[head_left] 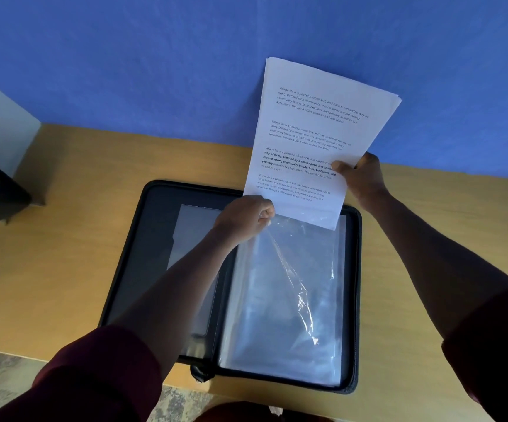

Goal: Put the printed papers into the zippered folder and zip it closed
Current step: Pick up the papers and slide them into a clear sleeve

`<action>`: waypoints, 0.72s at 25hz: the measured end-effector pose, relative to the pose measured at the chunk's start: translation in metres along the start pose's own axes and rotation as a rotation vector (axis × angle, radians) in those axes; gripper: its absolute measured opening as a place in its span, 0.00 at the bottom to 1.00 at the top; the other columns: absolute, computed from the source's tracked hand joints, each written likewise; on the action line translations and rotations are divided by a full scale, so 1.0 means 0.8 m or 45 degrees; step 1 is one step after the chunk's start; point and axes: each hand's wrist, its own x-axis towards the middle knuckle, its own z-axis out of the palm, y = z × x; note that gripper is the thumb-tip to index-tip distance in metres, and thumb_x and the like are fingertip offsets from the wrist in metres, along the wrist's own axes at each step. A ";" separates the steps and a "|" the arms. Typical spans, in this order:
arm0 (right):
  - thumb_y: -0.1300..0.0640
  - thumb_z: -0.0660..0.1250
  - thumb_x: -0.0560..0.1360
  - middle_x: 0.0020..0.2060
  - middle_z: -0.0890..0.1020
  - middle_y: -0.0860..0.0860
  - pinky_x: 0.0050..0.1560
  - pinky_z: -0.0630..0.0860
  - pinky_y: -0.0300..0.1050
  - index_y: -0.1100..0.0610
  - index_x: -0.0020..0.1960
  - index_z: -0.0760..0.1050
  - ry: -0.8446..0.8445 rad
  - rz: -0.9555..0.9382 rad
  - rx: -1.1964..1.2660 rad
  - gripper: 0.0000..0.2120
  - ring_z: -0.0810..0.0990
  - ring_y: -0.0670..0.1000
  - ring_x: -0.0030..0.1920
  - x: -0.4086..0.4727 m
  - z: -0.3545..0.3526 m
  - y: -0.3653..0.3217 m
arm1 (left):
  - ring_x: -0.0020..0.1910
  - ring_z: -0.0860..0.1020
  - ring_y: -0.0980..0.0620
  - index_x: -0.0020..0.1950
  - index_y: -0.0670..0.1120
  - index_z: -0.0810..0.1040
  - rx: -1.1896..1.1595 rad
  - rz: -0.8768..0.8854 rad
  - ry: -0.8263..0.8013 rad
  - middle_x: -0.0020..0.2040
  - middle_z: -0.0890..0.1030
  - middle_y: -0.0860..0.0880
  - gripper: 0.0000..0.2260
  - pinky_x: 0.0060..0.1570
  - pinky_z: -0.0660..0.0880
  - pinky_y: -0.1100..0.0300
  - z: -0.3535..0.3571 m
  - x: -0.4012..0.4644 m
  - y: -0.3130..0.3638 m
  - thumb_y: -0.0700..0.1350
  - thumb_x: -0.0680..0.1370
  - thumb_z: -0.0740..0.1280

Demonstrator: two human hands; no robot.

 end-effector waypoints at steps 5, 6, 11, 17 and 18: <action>0.61 0.73 0.73 0.52 0.85 0.53 0.60 0.79 0.53 0.60 0.59 0.80 -0.063 -0.003 0.008 0.15 0.84 0.52 0.53 0.003 0.002 0.000 | 0.40 0.76 0.53 0.46 0.49 0.80 0.068 -0.102 0.068 0.49 0.73 0.53 0.02 0.39 0.74 0.57 -0.001 -0.007 -0.015 0.47 0.76 0.71; 0.61 0.73 0.72 0.53 0.85 0.53 0.60 0.79 0.54 0.60 0.59 0.80 -0.074 -0.003 0.007 0.16 0.84 0.52 0.54 0.003 0.002 0.000 | 0.39 0.74 0.53 0.46 0.49 0.80 0.052 -0.136 0.084 0.49 0.73 0.53 0.03 0.39 0.73 0.58 -0.002 -0.007 -0.017 0.47 0.76 0.71; 0.59 0.73 0.72 0.53 0.85 0.53 0.60 0.79 0.55 0.60 0.59 0.80 -0.092 0.003 -0.036 0.16 0.84 0.53 0.53 0.007 0.000 0.002 | 0.46 0.79 0.55 0.44 0.52 0.81 -0.035 -0.208 -0.047 0.48 0.77 0.56 0.02 0.42 0.71 0.61 -0.018 -0.001 -0.026 0.45 0.75 0.72; 0.58 0.74 0.71 0.54 0.85 0.52 0.60 0.79 0.55 0.59 0.60 0.79 -0.103 0.011 -0.032 0.18 0.84 0.52 0.54 0.011 0.000 -0.005 | 0.46 0.80 0.55 0.46 0.53 0.83 0.250 -0.164 -0.131 0.44 0.81 0.58 0.03 0.41 0.67 0.61 -0.046 0.012 -0.020 0.46 0.74 0.73; 0.56 0.74 0.70 0.54 0.85 0.52 0.60 0.79 0.56 0.59 0.60 0.80 -0.098 0.008 -0.035 0.19 0.84 0.52 0.54 0.013 -0.001 -0.007 | 0.46 0.80 0.55 0.46 0.53 0.83 0.284 -0.155 -0.115 0.44 0.82 0.57 0.03 0.42 0.68 0.61 -0.048 0.015 -0.018 0.47 0.73 0.73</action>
